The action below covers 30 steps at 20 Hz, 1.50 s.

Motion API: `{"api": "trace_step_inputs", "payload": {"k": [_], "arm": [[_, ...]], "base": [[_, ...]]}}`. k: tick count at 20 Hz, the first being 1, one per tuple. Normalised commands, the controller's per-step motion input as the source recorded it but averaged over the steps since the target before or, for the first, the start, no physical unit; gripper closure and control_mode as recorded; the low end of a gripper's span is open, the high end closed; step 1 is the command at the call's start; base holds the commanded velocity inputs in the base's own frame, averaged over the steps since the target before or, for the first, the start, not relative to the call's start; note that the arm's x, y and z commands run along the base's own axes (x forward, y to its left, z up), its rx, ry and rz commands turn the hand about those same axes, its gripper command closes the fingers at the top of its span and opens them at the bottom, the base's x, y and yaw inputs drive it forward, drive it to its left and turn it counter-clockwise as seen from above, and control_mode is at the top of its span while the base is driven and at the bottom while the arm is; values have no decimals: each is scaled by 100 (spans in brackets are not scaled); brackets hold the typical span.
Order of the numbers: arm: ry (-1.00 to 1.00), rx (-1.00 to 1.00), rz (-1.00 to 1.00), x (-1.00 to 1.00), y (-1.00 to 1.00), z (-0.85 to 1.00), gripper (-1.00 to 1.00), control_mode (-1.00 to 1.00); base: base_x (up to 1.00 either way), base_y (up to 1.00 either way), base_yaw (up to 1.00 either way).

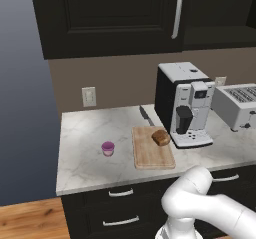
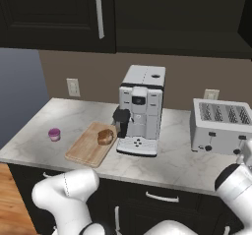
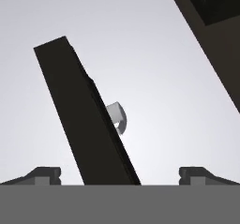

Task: Pick the bread, place it on the cutting board, pick the jam, place it on the counter, and close the cabinet.

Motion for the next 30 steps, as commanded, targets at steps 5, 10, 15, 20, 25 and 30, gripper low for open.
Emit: {"api": "trace_step_inputs", "payload": {"k": [5, 10, 15, 20, 25, 30], "arm": [[0, 0, 0, 0, 9, 23, -100, -100], [0, 0, 0, 0, 11, 19, -100, -100], [0, 0, 0, 0, 22, 9, -100, -100], [-5, -8, 0, -11, 50, 0, -100, -100], [-9, -12, 0, -8, 53, 0, -100, -100], [-8, -13, 0, 0, 50, 0, -100, -100]], "base": [[0, 0, 0], [0, 0, 0], [0, 0, 0], [0, 0, 0], [0, 0, 0], [0, 0, 0]]}}
